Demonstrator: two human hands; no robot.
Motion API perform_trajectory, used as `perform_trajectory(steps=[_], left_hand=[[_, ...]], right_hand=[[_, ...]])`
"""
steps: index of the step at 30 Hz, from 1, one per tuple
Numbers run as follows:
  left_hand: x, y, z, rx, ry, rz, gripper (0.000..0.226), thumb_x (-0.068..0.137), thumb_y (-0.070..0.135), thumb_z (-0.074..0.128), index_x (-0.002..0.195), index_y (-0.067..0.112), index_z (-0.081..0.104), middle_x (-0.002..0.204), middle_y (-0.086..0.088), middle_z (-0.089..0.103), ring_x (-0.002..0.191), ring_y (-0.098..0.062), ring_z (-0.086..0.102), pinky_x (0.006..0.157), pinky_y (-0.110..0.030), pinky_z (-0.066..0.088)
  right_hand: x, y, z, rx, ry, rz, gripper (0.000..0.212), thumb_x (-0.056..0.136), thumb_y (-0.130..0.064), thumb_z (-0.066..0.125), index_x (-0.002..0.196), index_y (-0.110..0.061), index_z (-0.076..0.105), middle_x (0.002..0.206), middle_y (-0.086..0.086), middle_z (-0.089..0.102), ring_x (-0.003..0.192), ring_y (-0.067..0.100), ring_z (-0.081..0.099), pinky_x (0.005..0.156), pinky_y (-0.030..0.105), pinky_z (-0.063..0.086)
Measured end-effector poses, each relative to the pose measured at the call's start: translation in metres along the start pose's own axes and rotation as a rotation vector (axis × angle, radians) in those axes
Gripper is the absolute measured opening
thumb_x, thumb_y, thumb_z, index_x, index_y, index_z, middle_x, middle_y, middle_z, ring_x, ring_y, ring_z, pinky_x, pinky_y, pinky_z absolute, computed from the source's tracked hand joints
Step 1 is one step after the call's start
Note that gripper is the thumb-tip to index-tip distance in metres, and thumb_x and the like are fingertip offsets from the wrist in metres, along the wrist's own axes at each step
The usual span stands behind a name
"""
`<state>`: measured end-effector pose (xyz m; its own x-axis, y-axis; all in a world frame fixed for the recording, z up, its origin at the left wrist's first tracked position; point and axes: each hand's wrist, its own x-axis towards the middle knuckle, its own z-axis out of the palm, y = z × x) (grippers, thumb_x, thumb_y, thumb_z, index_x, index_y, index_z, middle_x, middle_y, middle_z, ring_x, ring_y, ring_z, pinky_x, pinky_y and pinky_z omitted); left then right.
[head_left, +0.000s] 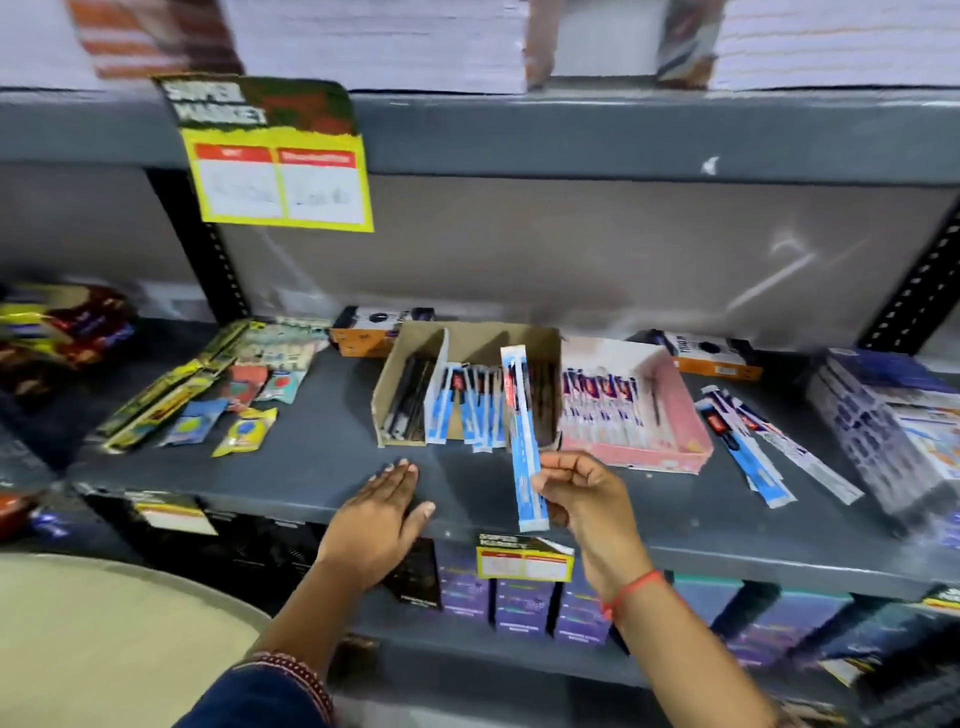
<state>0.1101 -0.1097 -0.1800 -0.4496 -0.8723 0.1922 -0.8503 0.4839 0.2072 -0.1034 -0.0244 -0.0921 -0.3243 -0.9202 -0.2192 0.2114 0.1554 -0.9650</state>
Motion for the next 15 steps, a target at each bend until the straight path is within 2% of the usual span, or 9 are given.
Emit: perform_trajectory(steps=[2, 4, 7, 8, 9, 11, 12, 13, 15], left_hand=[[0.001, -0.017, -0.003, -0.023, 0.001, -0.022, 0.117, 0.068, 0.077, -0.022, 0.138, 0.005, 0.037, 0.145, -0.012, 0.037, 0.134, -0.024, 0.031, 0.110, -0.031, 0.017], [0.006, -0.026, -0.006, -0.012, -0.020, -0.012, 0.111, 0.074, 0.073, -0.020, 0.136, 0.003, 0.041, 0.142, -0.013, 0.041, 0.131, -0.026, 0.037, 0.108, -0.034, 0.024], [0.011, -0.029, -0.008, 0.014, -0.064, 0.015, 0.087, 0.094, 0.056, -0.003, 0.119, 0.001, 0.060, 0.122, -0.015, 0.061, 0.111, -0.029, 0.058, 0.089, -0.043, 0.048], [0.012, -0.031, -0.007, -0.004, -0.066, 0.021, 0.083, 0.096, 0.054, -0.001, 0.118, 0.002, 0.061, 0.120, -0.013, 0.063, 0.109, -0.028, 0.059, 0.088, -0.042, 0.048], [0.013, -0.033, -0.004, -0.028, -0.066, 0.026, 0.082, 0.095, 0.054, 0.000, 0.120, 0.003, 0.060, 0.122, -0.012, 0.062, 0.112, -0.027, 0.058, 0.094, -0.038, 0.044], [0.013, -0.034, -0.001, -0.054, -0.049, 0.039, 0.079, 0.095, 0.052, 0.001, 0.122, 0.003, 0.057, 0.124, -0.013, 0.060, 0.113, -0.027, 0.057, 0.103, -0.033, 0.029], [0.013, -0.034, 0.000, -0.064, -0.036, 0.037, 0.078, 0.096, 0.050, 0.002, 0.121, 0.003, 0.058, 0.122, -0.014, 0.062, 0.112, -0.027, 0.058, 0.102, -0.034, 0.026], [0.013, -0.035, 0.000, -0.072, -0.032, 0.031, 0.076, 0.096, 0.049, 0.004, 0.120, 0.002, 0.058, 0.121, -0.014, 0.063, 0.110, -0.028, 0.059, 0.101, -0.034, 0.026], [0.012, -0.034, 0.002, -0.089, -0.010, 0.029, 0.069, 0.097, 0.045, 0.011, 0.119, 0.001, 0.059, 0.119, -0.015, 0.063, 0.109, -0.028, 0.060, 0.100, -0.034, 0.028]], right_hand=[[0.014, 0.000, 0.022, -0.058, 0.023, -0.025, 0.025, 0.081, 0.018, 0.053, 0.082, -0.005, 0.062, 0.066, 0.007, 0.059, 0.043, -0.003, 0.057, 0.042, 0.006, 0.043], [0.032, -0.002, 0.041, -0.112, 0.093, -0.088, 0.026, 0.081, 0.022, 0.048, 0.091, 0.001, 0.060, 0.059, 0.005, 0.058, 0.036, -0.008, 0.053, 0.041, 0.004, 0.042], [0.058, -0.009, 0.063, -0.194, 0.173, -0.162, 0.034, 0.081, 0.027, 0.038, 0.073, -0.001, 0.056, 0.040, -0.007, 0.057, 0.032, -0.006, 0.049, 0.039, 0.004, 0.041], [0.066, -0.010, 0.070, -0.291, 0.205, -0.194, 0.035, 0.081, 0.027, 0.037, 0.071, 0.000, 0.057, 0.045, -0.003, 0.057, 0.031, -0.006, 0.048, 0.038, 0.003, 0.039], [0.074, -0.010, 0.077, -0.382, 0.235, -0.197, 0.030, 0.081, 0.025, 0.039, 0.073, 0.005, 0.061, 0.054, 0.005, 0.058, 0.033, -0.007, 0.049, 0.037, 0.002, 0.037], [0.089, -0.006, 0.089, -0.439, 0.266, -0.173, 0.024, 0.080, 0.017, 0.047, 0.086, 0.010, 0.069, 0.075, 0.012, 0.064, 0.047, -0.007, 0.055, 0.045, -0.001, 0.038], [0.095, -0.002, 0.093, -0.542, 0.270, -0.192, 0.026, 0.079, 0.014, 0.048, 0.090, 0.008, 0.071, 0.084, 0.014, 0.068, 0.061, 0.001, 0.060, 0.055, 0.004, 0.044], [0.101, 0.001, 0.097, -0.603, 0.251, -0.182, 0.028, 0.079, 0.012, 0.048, 0.093, 0.005, 0.071, 0.092, 0.017, 0.071, 0.075, 0.012, 0.061, 0.068, 0.014, 0.049], [0.111, 0.007, 0.102, -0.692, 0.221, -0.147, 0.031, 0.080, 0.011, 0.046, 0.096, 0.002, 0.071, 0.103, 0.018, 0.071, 0.092, 0.028, 0.064, 0.084, 0.027, 0.050]])
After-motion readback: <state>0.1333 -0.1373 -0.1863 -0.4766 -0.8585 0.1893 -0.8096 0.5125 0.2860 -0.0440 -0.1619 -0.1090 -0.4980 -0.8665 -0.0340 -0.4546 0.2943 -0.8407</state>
